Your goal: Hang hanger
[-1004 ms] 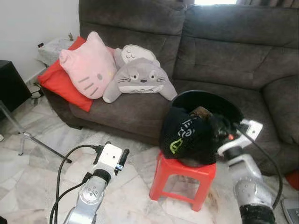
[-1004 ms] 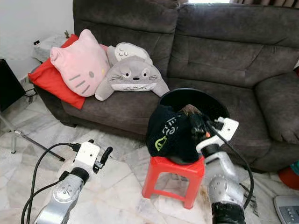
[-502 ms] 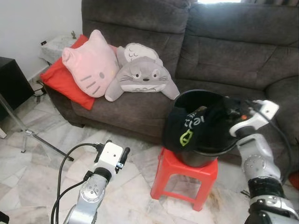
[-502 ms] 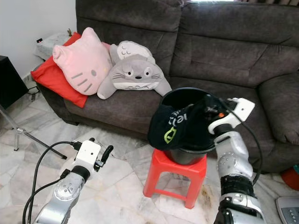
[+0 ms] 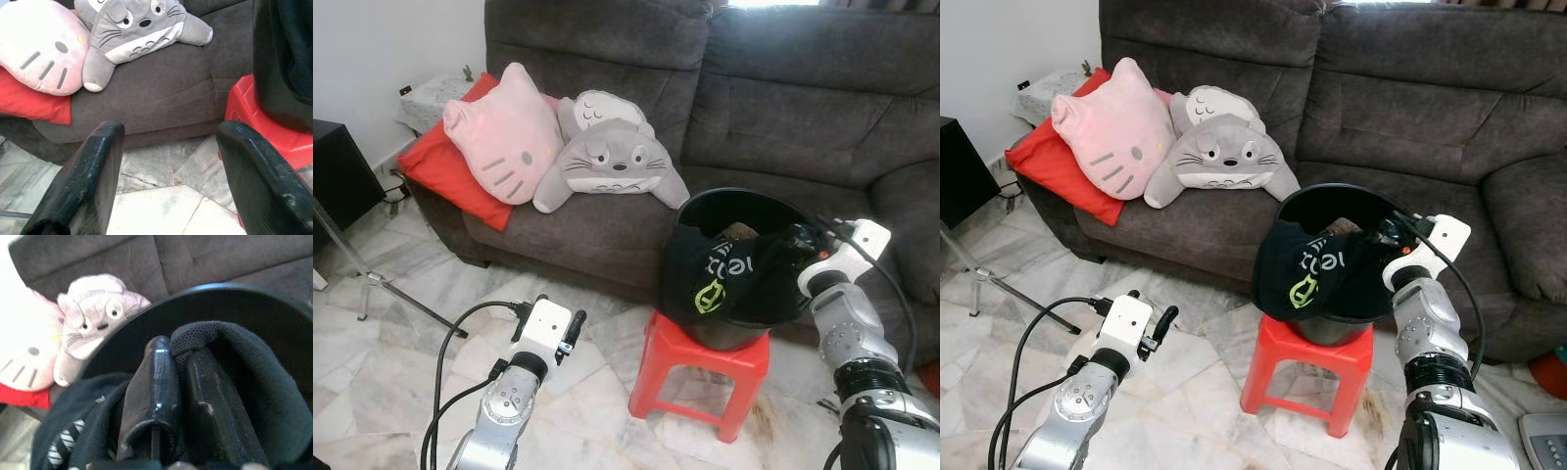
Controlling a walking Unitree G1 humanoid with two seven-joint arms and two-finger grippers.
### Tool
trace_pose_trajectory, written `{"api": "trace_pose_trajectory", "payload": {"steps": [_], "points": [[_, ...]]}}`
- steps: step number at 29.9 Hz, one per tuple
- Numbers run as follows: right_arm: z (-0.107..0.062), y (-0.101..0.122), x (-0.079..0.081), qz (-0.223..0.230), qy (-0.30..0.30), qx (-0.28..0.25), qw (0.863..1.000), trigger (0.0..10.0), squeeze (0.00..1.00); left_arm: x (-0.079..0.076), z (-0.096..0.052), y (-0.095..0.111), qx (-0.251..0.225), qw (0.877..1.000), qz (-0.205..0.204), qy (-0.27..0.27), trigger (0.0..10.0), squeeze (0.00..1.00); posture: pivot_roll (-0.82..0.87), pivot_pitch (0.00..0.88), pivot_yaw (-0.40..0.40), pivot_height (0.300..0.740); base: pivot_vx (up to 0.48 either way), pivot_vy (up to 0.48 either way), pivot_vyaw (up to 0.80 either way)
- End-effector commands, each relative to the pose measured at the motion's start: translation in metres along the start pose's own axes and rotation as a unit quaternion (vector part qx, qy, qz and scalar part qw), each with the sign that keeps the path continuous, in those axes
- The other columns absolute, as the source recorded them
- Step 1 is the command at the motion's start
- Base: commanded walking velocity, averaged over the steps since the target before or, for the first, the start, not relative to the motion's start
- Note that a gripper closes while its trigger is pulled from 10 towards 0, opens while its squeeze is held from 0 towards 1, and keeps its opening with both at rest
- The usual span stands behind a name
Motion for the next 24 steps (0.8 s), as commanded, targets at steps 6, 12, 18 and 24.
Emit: {"api": "trace_pose_trajectory", "payload": {"steps": [6,12,18,24], "points": [[0.001,-0.008,-0.002,0.000,-0.012,0.022,1.000,10.0,1.00,-0.002,0.001,-0.002,0.006,1.000,0.005,-0.005,10.0,0.00,-0.02,0.000,-0.022,0.740,0.000,0.000,0.00],[0.005,0.000,-0.019,-0.010,-0.057,0.022,0.998,10.0,1.00,-0.003,0.001,-0.004,0.008,1.000,0.006,-0.007,10.0,0.00,-0.02,0.000,-0.017,0.740,0.000,0.000,0.00],[0.003,0.007,-0.037,-0.028,-0.100,0.029,0.994,10.0,1.00,-0.003,0.001,-0.004,0.010,1.000,0.008,-0.008,10.0,0.00,-0.02,0.000,-0.017,0.740,0.000,0.000,0.00],[0.005,0.014,-0.033,-0.039,-0.083,0.012,0.996,10.0,1.00,-0.003,0.000,-0.006,0.013,1.000,0.008,-0.009,10.0,0.00,-0.02,0.000,-0.015,0.740,0.000,0.000,0.00]]}}
Point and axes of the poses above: a point about 5 cm out from each wrist's last joint towards the gripper, its own z axis pointing out of the wrist towards the gripper, its own y axis along the axis of the wrist's last joint, x = y × z, the point moved 6 cm from there along z, pointing out of the wrist towards the gripper, and after that the axes turned 15 degrees about -z, right-handed, at the moved point
